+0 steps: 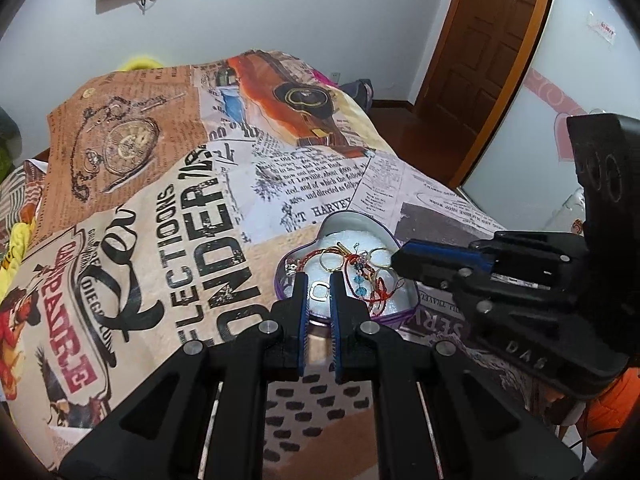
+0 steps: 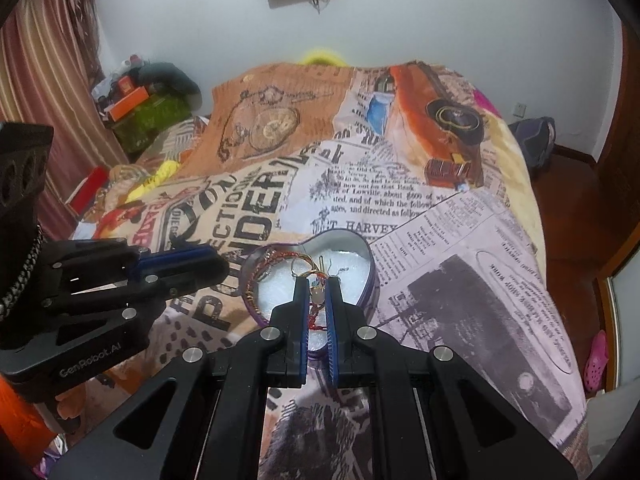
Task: Organize jewelry
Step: 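Lower both tools over the tin and open them, releasing the rings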
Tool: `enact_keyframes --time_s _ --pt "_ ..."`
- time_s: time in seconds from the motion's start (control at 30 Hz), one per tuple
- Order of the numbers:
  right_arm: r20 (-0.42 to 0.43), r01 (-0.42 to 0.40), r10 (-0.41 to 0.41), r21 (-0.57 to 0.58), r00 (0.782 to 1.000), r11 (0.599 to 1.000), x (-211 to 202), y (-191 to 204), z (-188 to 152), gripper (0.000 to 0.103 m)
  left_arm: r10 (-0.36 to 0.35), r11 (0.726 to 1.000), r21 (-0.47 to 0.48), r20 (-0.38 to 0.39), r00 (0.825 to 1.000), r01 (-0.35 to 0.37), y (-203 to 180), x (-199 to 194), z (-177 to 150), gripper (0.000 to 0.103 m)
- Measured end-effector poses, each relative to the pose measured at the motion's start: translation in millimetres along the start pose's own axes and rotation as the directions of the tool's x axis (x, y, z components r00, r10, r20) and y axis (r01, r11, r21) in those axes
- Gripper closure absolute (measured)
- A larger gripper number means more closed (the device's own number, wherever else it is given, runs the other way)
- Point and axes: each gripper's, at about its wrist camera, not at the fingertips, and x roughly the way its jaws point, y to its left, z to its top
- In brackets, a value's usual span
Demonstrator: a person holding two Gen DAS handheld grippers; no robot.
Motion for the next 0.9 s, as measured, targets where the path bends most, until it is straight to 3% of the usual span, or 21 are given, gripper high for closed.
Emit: enact_keyframes --time_s 0.43,0.9 --pt "-0.050 -0.017 0.016 -0.021 0.999 1.000 16 -2 -2 0.096 -0.022 1.000 -0.008 -0.049 0.999 0.021 0 19 2 0.095" --pt "-0.068 0.005 -0.009 -0.056 0.998 0.998 11 6 -2 0.096 0.015 1.000 -0.008 -0.003 1.000 -0.015 2 -10 3 0.094"
